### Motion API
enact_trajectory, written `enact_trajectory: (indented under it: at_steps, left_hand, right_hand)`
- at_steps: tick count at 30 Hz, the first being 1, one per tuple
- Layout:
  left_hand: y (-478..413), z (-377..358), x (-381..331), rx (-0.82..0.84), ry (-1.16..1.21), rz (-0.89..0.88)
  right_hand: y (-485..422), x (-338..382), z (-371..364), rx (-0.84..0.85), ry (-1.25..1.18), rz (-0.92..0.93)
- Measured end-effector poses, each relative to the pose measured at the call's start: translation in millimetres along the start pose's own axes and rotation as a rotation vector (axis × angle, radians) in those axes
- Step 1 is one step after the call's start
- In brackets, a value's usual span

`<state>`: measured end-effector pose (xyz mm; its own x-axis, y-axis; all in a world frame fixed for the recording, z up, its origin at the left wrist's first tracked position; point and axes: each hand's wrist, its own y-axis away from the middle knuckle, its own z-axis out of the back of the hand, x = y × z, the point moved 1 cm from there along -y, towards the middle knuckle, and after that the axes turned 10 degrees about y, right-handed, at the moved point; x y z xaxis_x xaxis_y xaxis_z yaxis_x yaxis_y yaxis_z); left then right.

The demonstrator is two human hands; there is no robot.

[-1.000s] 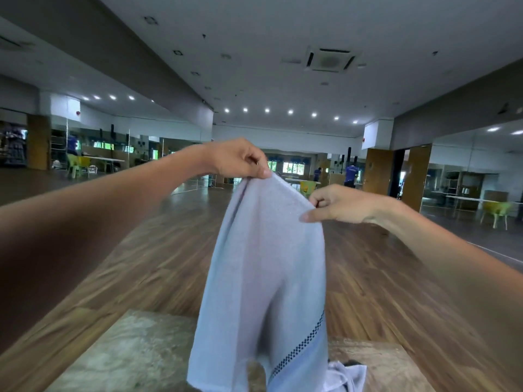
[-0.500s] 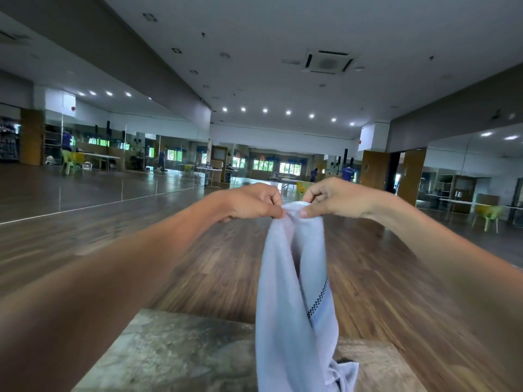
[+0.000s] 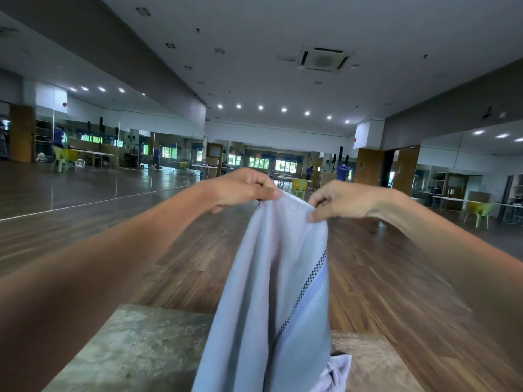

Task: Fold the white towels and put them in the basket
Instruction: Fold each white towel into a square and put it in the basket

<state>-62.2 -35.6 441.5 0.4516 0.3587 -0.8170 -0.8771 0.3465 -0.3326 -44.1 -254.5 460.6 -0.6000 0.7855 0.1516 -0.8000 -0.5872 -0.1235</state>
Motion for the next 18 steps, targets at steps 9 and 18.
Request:
enact_trajectory:
  at_steps: [9,18]
  left_hand:
    - [4,-21,14,0.144,-0.163,0.131]
    - [-1,-38,42,0.044,0.140,0.024]
  right_hand:
    - [-2,10,-2,-0.139,-0.077,0.043]
    - [-4,-5,-16,-0.092,-0.097,0.002]
